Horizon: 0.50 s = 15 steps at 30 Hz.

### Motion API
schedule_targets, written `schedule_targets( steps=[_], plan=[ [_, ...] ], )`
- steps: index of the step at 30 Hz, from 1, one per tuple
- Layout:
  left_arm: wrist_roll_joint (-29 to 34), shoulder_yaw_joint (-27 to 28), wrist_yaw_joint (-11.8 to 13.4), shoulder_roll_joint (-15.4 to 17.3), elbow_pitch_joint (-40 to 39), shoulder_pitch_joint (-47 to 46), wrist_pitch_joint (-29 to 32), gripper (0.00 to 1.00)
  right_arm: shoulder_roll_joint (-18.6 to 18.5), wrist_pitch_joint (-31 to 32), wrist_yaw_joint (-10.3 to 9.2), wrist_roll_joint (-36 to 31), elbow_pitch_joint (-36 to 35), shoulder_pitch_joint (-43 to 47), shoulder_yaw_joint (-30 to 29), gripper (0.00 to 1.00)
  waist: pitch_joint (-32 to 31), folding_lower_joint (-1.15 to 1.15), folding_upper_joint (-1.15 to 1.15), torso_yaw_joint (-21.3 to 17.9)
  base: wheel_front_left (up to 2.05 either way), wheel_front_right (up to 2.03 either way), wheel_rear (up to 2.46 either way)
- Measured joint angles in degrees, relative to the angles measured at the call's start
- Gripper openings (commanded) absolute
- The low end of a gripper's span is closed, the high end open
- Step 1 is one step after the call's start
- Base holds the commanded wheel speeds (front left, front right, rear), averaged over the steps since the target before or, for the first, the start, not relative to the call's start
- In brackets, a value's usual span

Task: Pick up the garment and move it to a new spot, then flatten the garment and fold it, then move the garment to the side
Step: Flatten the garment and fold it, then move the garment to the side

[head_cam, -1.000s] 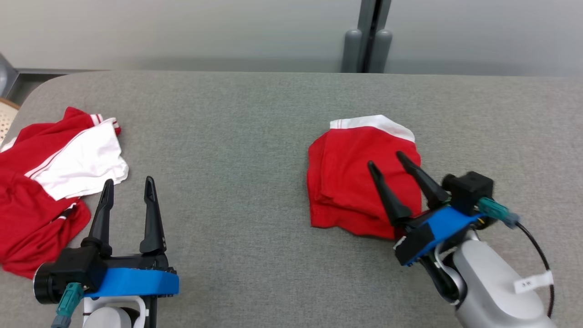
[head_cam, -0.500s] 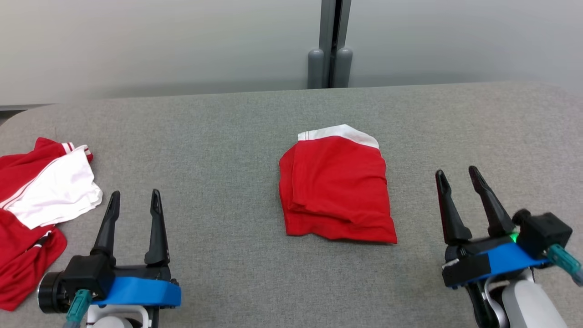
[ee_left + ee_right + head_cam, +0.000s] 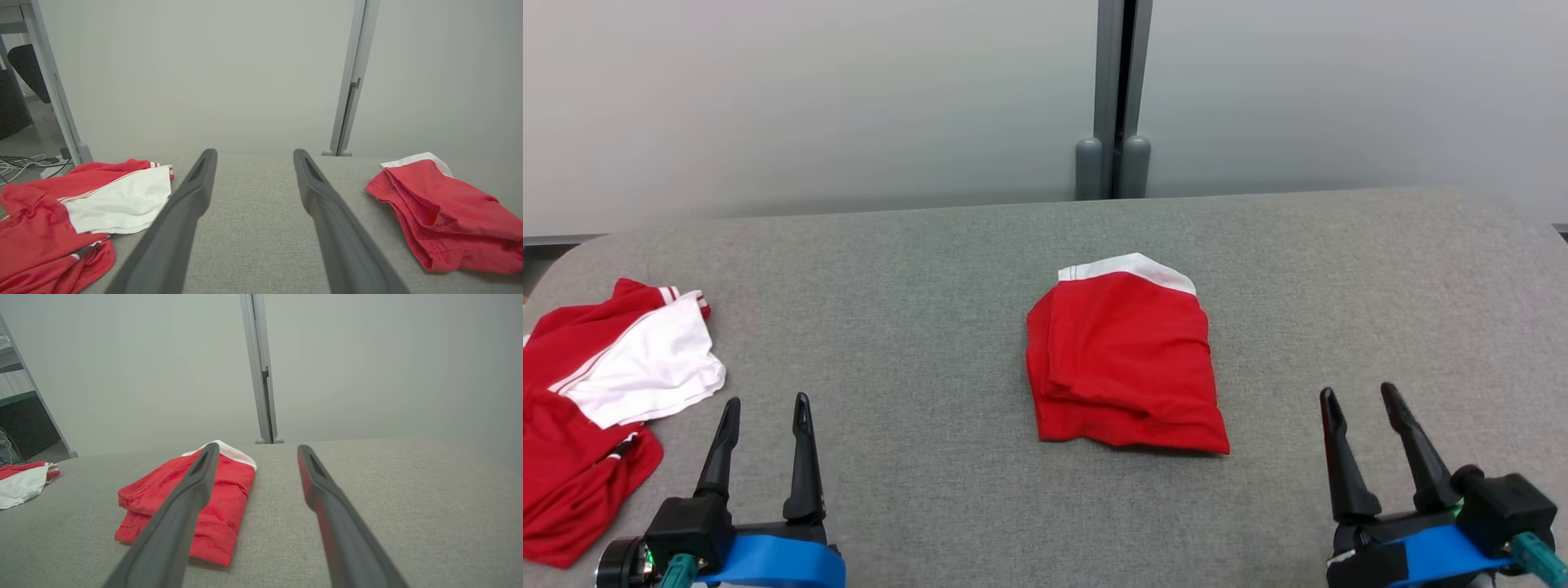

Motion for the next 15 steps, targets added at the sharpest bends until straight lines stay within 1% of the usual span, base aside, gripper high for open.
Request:
schedule_targets(
  steps=[7,15],
  plan=[
    [1.4,0.2,0.5,0.1,1.5,0.5,0.0,1.0,1.3,0.0,0.0,-1.8,1.2,2.1,0.0,1.0,-1.1,0.0,0.0,1.3,0.0,0.0,0.0],
    [1.6,0.0,0.5,0.1,2.0,0.6,0.0,1.0,1.8,0.0,0.0,-2.9,2.4,2.4,-0.2,1.0,-1.2,0.0,0.0,2.1,0.0,0.0,0.0]
  ],
)
